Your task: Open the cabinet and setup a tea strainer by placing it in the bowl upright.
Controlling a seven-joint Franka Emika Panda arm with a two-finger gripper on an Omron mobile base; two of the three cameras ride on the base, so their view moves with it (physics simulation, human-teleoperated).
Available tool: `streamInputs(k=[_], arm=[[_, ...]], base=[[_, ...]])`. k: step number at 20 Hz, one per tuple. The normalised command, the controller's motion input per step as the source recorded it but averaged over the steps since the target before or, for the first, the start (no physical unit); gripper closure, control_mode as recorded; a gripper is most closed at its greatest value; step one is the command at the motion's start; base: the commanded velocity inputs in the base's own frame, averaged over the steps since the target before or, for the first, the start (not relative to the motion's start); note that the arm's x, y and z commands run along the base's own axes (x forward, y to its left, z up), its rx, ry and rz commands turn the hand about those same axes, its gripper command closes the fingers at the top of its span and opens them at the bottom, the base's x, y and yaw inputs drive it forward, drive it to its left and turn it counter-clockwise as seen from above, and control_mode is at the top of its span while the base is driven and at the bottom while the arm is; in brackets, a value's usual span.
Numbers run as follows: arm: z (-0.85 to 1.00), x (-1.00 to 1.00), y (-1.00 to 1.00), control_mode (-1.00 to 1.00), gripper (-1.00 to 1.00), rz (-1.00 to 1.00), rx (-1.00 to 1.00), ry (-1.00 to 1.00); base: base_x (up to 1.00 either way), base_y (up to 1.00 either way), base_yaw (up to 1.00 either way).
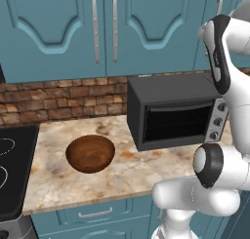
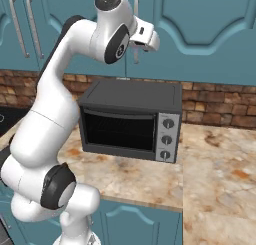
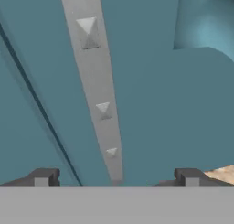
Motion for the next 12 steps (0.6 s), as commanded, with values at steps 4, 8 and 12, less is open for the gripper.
streamInputs(k=[4,8,12], arm=[[0.00,0.32,-0.21,-1.00,-1.00,0.09,0.00,-0.01],[0.00,0.36,0.00,-1.00,-1.00,0.02,0.00,0.00],[-0.01,0.31,0.00,-1.00,-1.00,0.00,0.00,0.00]], base=[[0.00,0.00,0.00],[0.00,0.00,0.00],[0.00,0.00,0.00]])
